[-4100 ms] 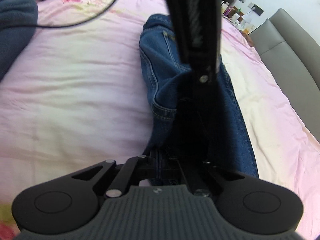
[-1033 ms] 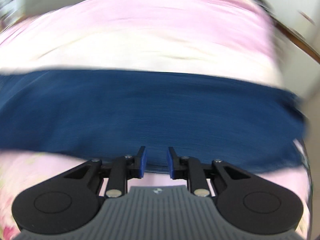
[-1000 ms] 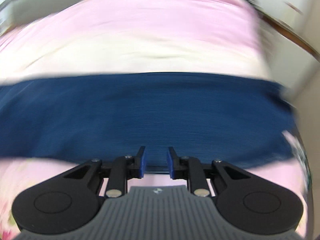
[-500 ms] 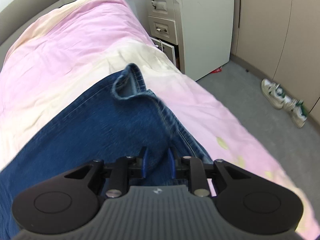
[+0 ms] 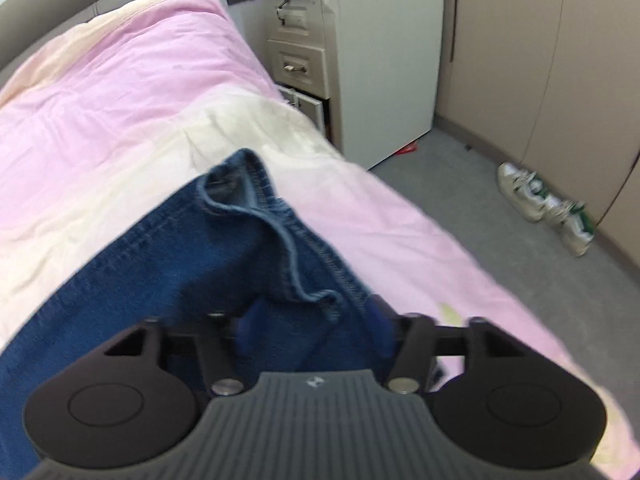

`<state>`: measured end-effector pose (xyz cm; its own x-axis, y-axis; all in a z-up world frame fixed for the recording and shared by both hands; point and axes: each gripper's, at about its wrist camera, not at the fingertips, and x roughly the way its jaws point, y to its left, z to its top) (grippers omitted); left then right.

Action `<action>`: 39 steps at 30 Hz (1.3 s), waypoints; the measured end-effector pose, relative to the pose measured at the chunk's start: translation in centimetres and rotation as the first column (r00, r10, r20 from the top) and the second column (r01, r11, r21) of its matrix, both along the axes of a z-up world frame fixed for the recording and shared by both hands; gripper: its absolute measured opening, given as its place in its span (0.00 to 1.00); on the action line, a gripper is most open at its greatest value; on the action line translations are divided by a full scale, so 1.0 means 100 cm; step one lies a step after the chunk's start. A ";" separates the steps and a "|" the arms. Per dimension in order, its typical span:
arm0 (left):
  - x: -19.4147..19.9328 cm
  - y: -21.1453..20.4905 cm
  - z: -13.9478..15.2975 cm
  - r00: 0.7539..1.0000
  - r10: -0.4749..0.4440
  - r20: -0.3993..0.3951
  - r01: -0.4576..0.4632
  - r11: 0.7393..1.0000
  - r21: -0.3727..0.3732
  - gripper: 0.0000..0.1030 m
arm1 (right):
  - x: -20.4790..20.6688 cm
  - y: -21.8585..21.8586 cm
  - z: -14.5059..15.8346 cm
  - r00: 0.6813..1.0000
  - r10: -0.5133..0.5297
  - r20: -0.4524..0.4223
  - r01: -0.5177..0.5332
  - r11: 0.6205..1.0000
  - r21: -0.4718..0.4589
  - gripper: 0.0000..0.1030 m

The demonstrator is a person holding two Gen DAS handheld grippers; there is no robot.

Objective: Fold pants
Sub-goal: 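Grasp the jeans hem with the right tool and lift it toward the waistband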

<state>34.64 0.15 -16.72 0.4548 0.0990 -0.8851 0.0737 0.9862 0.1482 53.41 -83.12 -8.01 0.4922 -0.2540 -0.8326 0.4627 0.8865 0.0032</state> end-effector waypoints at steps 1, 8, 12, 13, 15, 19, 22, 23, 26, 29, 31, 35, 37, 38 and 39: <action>-0.001 0.000 0.000 1.000 0.001 0.003 -0.001 1.000 -0.002 0.16 | -0.004 -0.004 0.002 1.000 -0.009 0.010 0.009 1.000 0.015 0.50; -0.003 0.000 0.002 1.000 0.005 0.004 -0.005 1.000 0.003 0.18 | 0.006 -0.016 -0.029 0.996 -0.085 0.037 0.079 0.986 0.150 0.17; -0.003 0.005 0.002 1.000 0.020 0.002 -0.020 1.000 -0.013 0.19 | 0.011 -0.002 0.004 0.998 -0.046 0.046 0.044 0.998 0.041 0.02; -0.003 0.005 0.002 1.000 0.019 0.003 -0.019 1.000 -0.014 0.19 | 0.010 -0.001 0.018 0.998 -0.037 0.043 0.036 0.999 0.015 0.02; -0.003 0.007 0.002 1.000 0.019 0.007 -0.019 1.000 -0.012 0.19 | 0.002 -0.003 0.048 0.999 -0.023 0.036 0.023 1.000 -0.003 0.01; -0.004 0.008 0.000 1.000 0.020 0.016 -0.020 1.000 -0.014 0.19 | -0.005 -0.020 0.060 0.999 0.002 -0.052 -0.001 1.000 0.022 0.01; -0.005 0.011 0.002 1.000 0.025 0.017 -0.025 1.000 -0.004 0.20 | -0.011 -0.020 0.038 0.990 -0.010 -0.138 0.009 1.000 -0.006 0.01; -0.006 0.011 0.003 1.000 0.026 0.016 -0.026 1.000 0.004 0.21 | -0.014 -0.020 0.032 0.987 -0.025 -0.159 0.024 1.000 -0.012 0.01; -0.006 0.016 0.007 1.000 0.028 0.011 -0.028 1.000 0.011 0.22 | -0.024 -0.023 0.025 0.987 -0.045 -0.154 0.042 0.999 -0.023 0.07; -0.008 0.019 0.013 0.999 0.029 0.031 -0.029 1.000 -0.009 0.22 | -0.035 -0.023 0.038 0.993 -0.054 -0.104 0.050 0.998 -0.040 0.24; -0.011 0.016 0.018 0.998 0.027 0.051 -0.024 0.999 -0.046 0.22 | -0.048 -0.025 0.045 0.996 -0.069 -0.057 0.070 0.997 0.024 0.42; -0.010 -0.016 0.030 0.996 -0.065 0.066 0.072 0.991 -0.112 0.22 | -0.070 -0.031 0.035 0.992 -0.129 0.012 0.123 0.967 0.223 0.50; -0.004 -0.043 0.037 0.988 -0.135 0.074 0.143 0.983 -0.118 0.22 | -0.073 -0.036 0.023 0.987 -0.158 -0.008 0.155 0.954 0.258 0.48; 0.000 -0.057 0.040 0.983 -0.168 0.077 0.177 0.976 -0.127 0.22 | -0.074 -0.040 0.016 0.983 -0.181 -0.010 0.176 0.940 0.292 0.48; 0.005 -0.069 0.043 0.977 -0.197 0.077 0.206 0.969 -0.136 0.22 | -0.075 -0.044 0.010 0.979 -0.204 -0.002 0.193 0.923 0.332 0.48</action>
